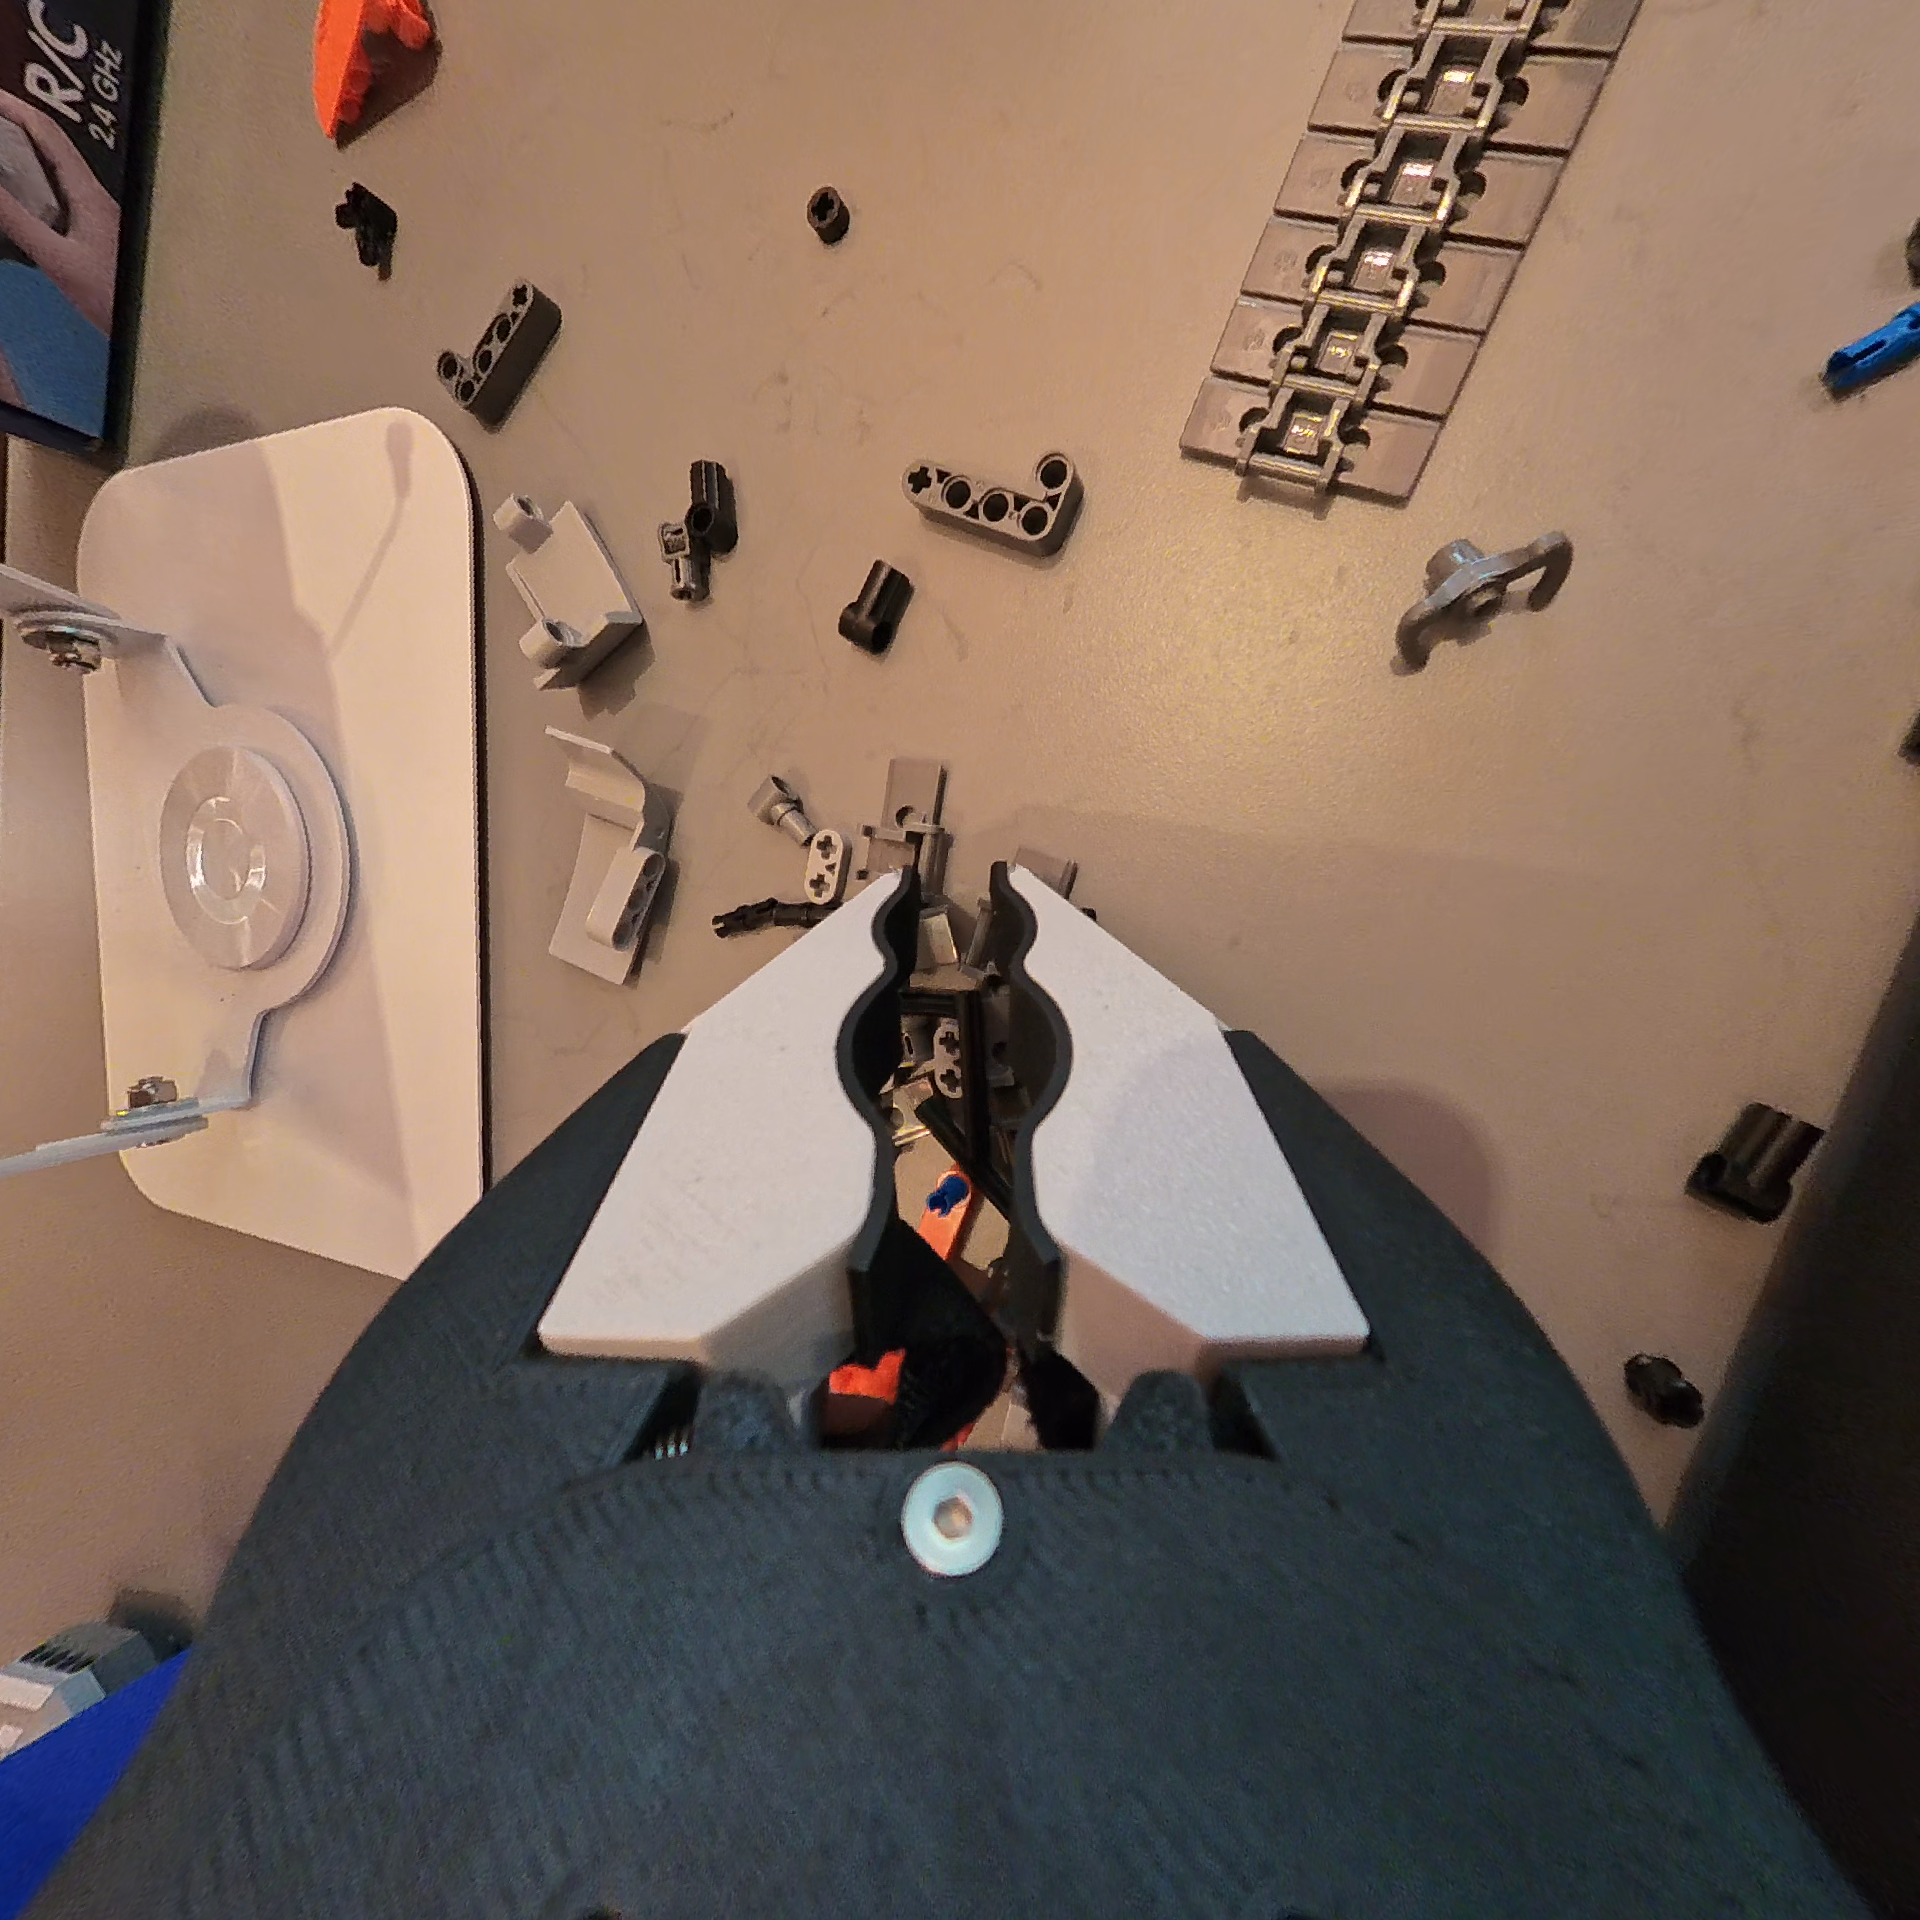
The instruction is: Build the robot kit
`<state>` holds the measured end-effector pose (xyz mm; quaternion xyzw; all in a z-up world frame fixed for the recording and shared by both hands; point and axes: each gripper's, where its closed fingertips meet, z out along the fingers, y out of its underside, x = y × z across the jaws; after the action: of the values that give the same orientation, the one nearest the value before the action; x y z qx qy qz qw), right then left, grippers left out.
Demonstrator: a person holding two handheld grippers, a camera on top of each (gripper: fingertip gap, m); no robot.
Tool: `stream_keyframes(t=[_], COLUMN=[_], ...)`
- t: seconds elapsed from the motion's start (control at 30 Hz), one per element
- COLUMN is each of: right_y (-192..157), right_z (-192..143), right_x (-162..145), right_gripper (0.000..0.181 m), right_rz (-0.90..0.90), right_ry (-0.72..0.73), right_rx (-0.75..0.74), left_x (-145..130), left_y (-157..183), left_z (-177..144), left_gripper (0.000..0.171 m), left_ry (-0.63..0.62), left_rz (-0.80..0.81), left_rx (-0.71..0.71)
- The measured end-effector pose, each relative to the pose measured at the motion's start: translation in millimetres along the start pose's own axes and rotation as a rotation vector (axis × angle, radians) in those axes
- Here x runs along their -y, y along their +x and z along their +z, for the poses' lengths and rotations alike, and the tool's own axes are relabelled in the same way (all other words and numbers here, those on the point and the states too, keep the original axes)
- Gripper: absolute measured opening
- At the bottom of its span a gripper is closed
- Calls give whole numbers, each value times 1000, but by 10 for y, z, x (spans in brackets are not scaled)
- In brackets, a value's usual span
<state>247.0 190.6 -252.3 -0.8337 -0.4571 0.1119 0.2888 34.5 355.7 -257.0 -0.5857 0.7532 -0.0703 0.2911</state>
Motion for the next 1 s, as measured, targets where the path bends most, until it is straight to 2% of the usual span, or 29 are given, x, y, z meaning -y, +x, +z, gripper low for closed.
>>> stream_keyframes(t=[0.4, 0.53, 0.57, 0.67, 0.73, 1.0], right_y=[22, 45, 72, 90, 65, 23], right_z=[90, 82, 53, -49, -31, 118], right_x=[19, -6, -1, 111, 153, 99], right_gripper=[8, 20, 19, 0, 0, 0], right_rz=[-54, -67, -72, -85, -97, -84], right_ry=[-103, -138, -136, -55, -23, -46], right_rx=[61, 56, 35, 3, -3, 13], left_x=[7, 6, 4, 2, 4, 9], left_y=[4, 5, 5, 6, 7, 12], left_z=[7, 3, 2, 0, 1, 3], left_gripper=[12, 12, 12, 12, 12, 11], left_ry=[2, 3, 3, 3, 2, 3], left_rz=[-3, -4, -4, -4, -2, -4], left_rx=[-4, -4, -4, -5, -5, -6])
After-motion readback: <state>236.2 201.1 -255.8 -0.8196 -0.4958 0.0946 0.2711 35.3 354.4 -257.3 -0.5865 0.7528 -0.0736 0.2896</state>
